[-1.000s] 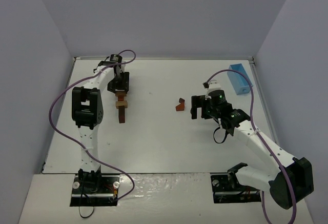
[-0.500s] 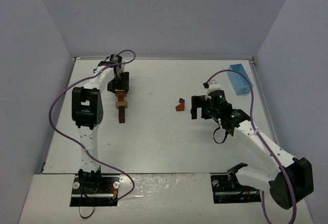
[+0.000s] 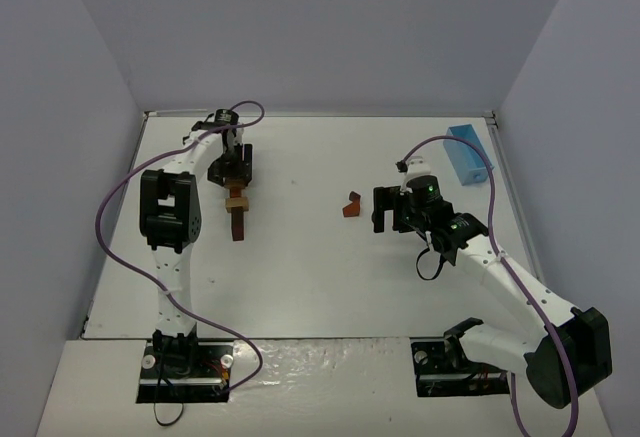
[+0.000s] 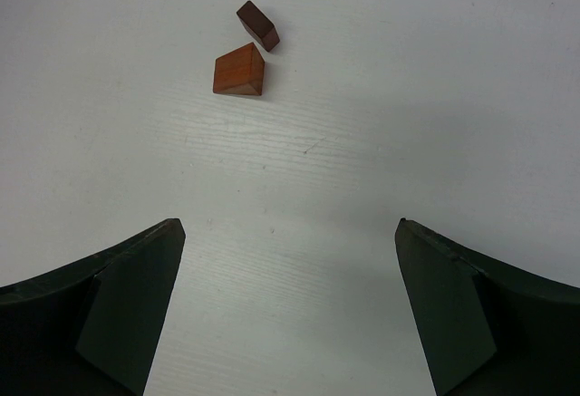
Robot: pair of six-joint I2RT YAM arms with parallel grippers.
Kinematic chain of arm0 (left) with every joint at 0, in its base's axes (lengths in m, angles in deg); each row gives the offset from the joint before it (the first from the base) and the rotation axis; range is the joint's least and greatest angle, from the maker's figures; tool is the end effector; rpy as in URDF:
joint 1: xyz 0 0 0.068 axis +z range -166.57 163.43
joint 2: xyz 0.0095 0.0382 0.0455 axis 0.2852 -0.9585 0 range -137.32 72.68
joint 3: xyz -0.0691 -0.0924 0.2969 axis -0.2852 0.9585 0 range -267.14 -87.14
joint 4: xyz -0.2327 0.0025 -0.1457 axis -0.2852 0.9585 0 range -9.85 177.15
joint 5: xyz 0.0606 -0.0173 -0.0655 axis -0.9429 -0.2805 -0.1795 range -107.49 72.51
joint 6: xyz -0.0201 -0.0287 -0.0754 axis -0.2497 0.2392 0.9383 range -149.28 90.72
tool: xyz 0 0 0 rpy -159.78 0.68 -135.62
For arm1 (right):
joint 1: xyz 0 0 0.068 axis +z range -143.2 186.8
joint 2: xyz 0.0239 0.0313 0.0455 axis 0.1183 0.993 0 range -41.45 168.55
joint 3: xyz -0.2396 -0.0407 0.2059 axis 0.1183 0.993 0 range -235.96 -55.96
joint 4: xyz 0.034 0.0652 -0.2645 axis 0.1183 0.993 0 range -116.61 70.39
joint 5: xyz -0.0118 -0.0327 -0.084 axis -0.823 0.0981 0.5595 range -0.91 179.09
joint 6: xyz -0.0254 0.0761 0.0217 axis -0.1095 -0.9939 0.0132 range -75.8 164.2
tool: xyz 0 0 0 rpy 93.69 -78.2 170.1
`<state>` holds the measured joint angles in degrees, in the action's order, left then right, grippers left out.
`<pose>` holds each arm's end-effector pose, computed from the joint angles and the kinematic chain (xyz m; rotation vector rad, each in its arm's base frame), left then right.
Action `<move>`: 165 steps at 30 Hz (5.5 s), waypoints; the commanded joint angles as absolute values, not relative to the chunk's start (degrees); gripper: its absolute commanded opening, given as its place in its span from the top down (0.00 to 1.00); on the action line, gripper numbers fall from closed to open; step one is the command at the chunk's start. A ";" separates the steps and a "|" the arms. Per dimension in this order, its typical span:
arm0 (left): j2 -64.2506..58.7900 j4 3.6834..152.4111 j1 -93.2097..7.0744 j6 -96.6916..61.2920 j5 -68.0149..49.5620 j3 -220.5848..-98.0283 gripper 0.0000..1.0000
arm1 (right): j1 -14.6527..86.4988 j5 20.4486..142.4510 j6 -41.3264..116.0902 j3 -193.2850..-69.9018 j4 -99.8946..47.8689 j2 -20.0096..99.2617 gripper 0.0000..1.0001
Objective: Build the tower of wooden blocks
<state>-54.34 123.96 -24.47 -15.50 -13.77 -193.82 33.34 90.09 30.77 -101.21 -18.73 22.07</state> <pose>0.5291 -0.0782 0.1964 -0.1186 2.7007 -0.2029 0.2489 0.1230 0.3030 -0.2234 2.0409 0.4204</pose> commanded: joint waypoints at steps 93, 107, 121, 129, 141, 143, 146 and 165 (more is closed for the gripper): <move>-54.42 125.78 -21.85 -12.59 -19.03 -204.51 0.66 | 32.82 87.95 31.20 -102.00 -21.69 20.77 0.00; -54.81 126.32 -21.84 -12.87 -19.95 -202.52 0.67 | 32.81 87.86 31.23 -101.88 -21.69 20.68 0.00; -55.27 127.15 -21.78 -13.00 -19.77 -201.55 0.68 | 32.90 87.68 31.19 -101.55 -21.69 20.60 0.00; -54.89 127.17 -21.84 -13.02 -19.81 -200.79 0.69 | 32.90 87.60 31.10 -101.62 -21.69 20.60 0.00; -53.60 127.16 -21.83 -13.57 -21.39 -200.55 0.72 | 32.90 87.51 30.93 -101.30 -21.69 20.33 0.00; -53.22 127.08 -21.71 -13.95 -22.11 -201.10 0.71 | 32.90 87.51 31.01 -101.22 -21.77 20.29 0.00; -51.50 127.17 -21.52 -13.55 -22.84 -202.79 0.60 | 32.90 87.51 31.07 -101.31 -21.77 20.45 0.00; -45.84 126.82 -25.53 8.44 -23.88 -197.18 0.03 | 32.90 88.09 30.92 -100.16 -22.18 19.53 0.00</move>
